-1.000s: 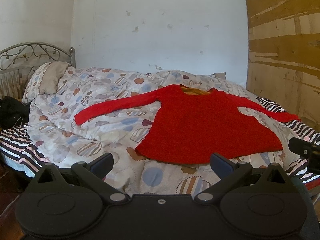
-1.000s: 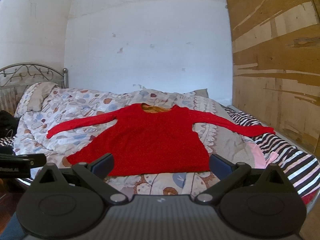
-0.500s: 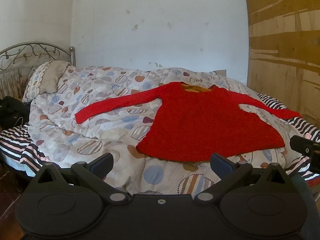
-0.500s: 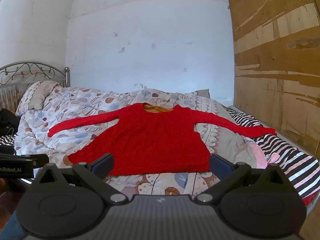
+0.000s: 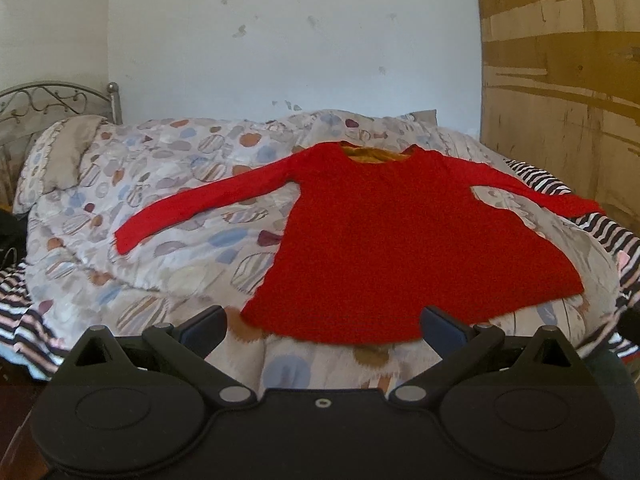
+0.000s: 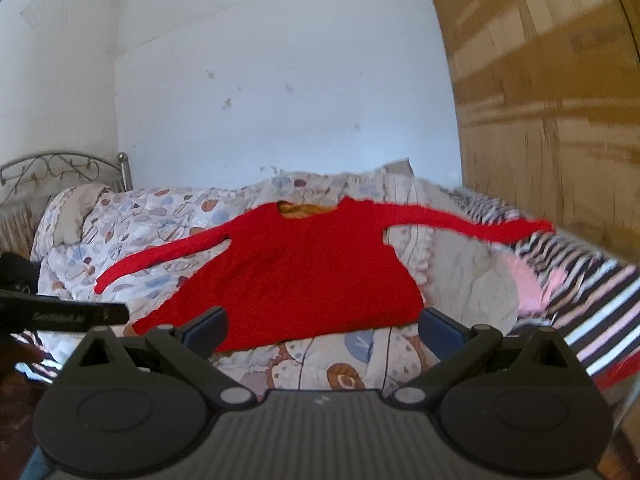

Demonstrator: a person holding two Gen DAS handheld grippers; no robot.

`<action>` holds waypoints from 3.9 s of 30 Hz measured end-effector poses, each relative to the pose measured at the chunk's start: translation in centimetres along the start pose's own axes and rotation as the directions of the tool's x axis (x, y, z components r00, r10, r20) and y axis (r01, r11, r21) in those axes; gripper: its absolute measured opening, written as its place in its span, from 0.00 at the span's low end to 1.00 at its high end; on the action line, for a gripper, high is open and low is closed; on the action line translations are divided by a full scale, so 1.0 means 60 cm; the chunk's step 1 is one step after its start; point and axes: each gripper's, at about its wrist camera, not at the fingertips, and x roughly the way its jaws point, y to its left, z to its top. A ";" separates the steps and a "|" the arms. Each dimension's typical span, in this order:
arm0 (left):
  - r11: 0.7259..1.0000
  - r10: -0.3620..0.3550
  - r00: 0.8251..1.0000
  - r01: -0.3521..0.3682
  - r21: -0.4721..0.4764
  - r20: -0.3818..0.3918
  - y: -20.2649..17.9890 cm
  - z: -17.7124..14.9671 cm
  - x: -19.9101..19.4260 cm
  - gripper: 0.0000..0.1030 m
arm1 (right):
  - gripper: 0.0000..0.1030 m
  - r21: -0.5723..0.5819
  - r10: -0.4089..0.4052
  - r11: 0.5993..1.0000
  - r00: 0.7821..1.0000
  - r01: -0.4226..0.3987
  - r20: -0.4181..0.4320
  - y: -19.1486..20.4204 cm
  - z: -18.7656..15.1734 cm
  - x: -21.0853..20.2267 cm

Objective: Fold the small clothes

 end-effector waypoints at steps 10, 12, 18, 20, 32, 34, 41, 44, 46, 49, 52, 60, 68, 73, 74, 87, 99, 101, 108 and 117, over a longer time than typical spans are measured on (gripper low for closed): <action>0.999 -0.020 0.998 0.022 0.045 -0.052 -0.023 0.095 0.154 0.99 | 1.00 0.081 -0.115 0.990 0.993 0.118 -0.040 -0.074 0.038 0.095; 0.998 -0.017 0.998 0.020 0.053 -0.055 -0.029 0.109 0.183 0.99 | 1.00 0.108 -0.180 0.977 0.982 0.186 -0.065 -0.092 0.041 0.120; 0.999 -0.026 0.996 0.030 0.044 -0.084 -0.035 0.124 0.260 0.99 | 1.00 0.134 -0.295 0.942 0.950 0.306 -0.100 -0.149 0.049 0.176; 0.999 -0.023 0.995 0.028 0.044 -0.100 -0.034 0.122 0.281 0.99 | 1.00 0.148 -0.309 0.936 0.947 0.319 -0.084 -0.165 0.056 0.195; 1.000 0.016 0.992 -0.014 0.019 -0.127 -0.054 0.160 0.413 0.99 | 1.00 0.212 -0.226 0.950 0.974 0.228 -0.032 -0.362 0.167 0.362; 1.000 0.019 0.992 -0.017 0.015 -0.126 -0.064 0.167 0.435 0.99 | 1.00 0.230 -0.219 0.947 0.974 0.225 -0.052 -0.407 0.184 0.400; 0.999 0.008 0.989 -0.002 0.039 -0.148 -0.079 0.154 0.474 0.99 | 1.00 0.319 -0.320 0.880 0.935 0.353 -0.151 -0.562 0.213 0.517; 0.997 0.012 0.988 0.000 0.078 -0.155 -0.077 0.140 0.478 0.99 | 1.00 0.408 -0.352 0.823 0.918 0.396 -0.181 -0.622 0.211 0.550; 0.996 0.020 0.987 -0.006 0.086 -0.157 -0.072 0.133 0.476 0.99 | 0.99 0.469 -0.360 0.781 0.911 0.413 -0.202 -0.657 0.205 0.567; 0.997 0.018 0.985 -0.005 0.079 -0.170 -0.059 0.127 0.472 0.99 | 0.92 0.560 -0.370 0.709 0.902 0.429 -0.223 -0.702 0.191 0.587; 0.998 0.028 0.983 -0.015 0.068 -0.182 -0.046 0.127 0.466 0.99 | 0.86 0.633 -0.395 0.640 0.893 0.436 -0.216 -0.731 0.177 0.598; 0.998 0.052 0.983 -0.058 -0.027 -0.174 -0.016 0.138 0.438 0.99 | 0.30 0.661 -0.461 0.584 0.863 0.471 -0.208 -0.745 0.162 0.621; 0.997 0.065 0.987 -0.071 -0.034 -0.144 0.001 0.152 0.423 0.99 | 0.08 0.591 -0.483 0.690 0.874 0.418 -0.054 -0.693 0.237 0.601; 0.993 0.052 0.991 -0.064 -0.096 -0.124 0.026 0.158 0.409 0.99 | 0.07 0.450 -0.399 0.832 0.913 0.323 0.082 -0.594 0.343 0.596; 0.992 0.050 0.992 -0.063 -0.109 -0.120 0.031 0.158 0.405 1.00 | 0.07 0.413 -0.372 0.861 0.922 0.298 0.109 -0.568 0.366 0.595; 0.963 0.081 0.991 -0.104 -0.247 -0.103 0.116 0.148 0.368 0.99 | 0.07 -0.155 0.088 0.986 0.983 -0.063 0.161 -0.107 0.499 0.637; 0.927 0.168 0.973 -0.211 -0.310 -0.161 0.187 0.116 0.348 0.99 | 0.07 -0.618 0.273 0.717 0.946 -0.323 -0.177 0.223 0.218 0.654; 0.925 0.174 0.970 -0.221 -0.309 -0.171 0.191 0.113 0.347 0.99 | 0.07 -0.659 0.267 0.674 0.941 -0.335 -0.206 0.240 0.176 0.647; 0.930 0.172 0.972 -0.213 -0.299 -0.160 0.184 0.122 0.352 0.99 | 0.73 -0.600 0.282 0.703 0.925 -0.380 -0.256 0.178 0.144 0.598; 0.955 0.129 0.991 -0.137 -0.265 -0.047 0.114 0.182 0.448 0.99 | 0.96 -0.560 0.005 0.824 0.990 -0.082 -0.138 -0.002 0.173 0.591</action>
